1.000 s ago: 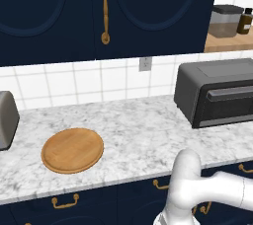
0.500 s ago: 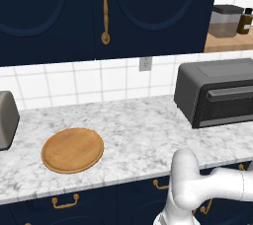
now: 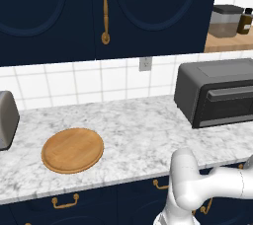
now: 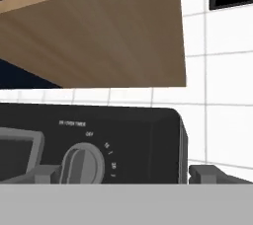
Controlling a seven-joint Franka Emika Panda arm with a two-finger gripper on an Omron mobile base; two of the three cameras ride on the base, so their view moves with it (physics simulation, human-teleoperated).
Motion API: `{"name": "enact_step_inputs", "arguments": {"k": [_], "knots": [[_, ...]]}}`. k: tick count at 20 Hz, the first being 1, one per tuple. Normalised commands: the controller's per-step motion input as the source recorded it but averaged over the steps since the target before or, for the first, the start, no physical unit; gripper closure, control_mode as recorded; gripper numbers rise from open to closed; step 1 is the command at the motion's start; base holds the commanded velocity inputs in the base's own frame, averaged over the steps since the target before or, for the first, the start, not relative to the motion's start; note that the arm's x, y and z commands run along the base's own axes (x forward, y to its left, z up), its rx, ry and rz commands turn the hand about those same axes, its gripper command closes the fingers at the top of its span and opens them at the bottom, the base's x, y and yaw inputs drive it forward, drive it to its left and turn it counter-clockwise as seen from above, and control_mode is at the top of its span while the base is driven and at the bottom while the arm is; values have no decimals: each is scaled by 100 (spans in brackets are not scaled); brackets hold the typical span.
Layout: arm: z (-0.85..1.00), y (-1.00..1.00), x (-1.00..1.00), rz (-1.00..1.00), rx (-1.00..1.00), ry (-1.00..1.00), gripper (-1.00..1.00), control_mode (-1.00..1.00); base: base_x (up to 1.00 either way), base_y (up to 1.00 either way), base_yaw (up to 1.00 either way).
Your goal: Pick up the kebab skewer and baguette bread, and place them inside the toaster oven. Close the toaster oven door and start by setting the timer.
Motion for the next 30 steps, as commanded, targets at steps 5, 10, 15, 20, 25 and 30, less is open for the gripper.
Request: {"name": "enact_step_inputs", "arguments": {"k": [5,10,15,20,25,30], "knots": [[0,3,-5,-30,0,0,-100,-100,0,0,0],[0,29,-5,-37,0,-3,-100,-100,0,0,0],[0,40,0,-40,0,-1,-100,-100,0,0,0],[0,4,10,-27,3,0,-100,-100,0,0,0],[2,-18,17,-11,9,0,-100,-100,0,0,0],[0,-51,2,-5,8,0,-100,-100,0,0,0]]}}
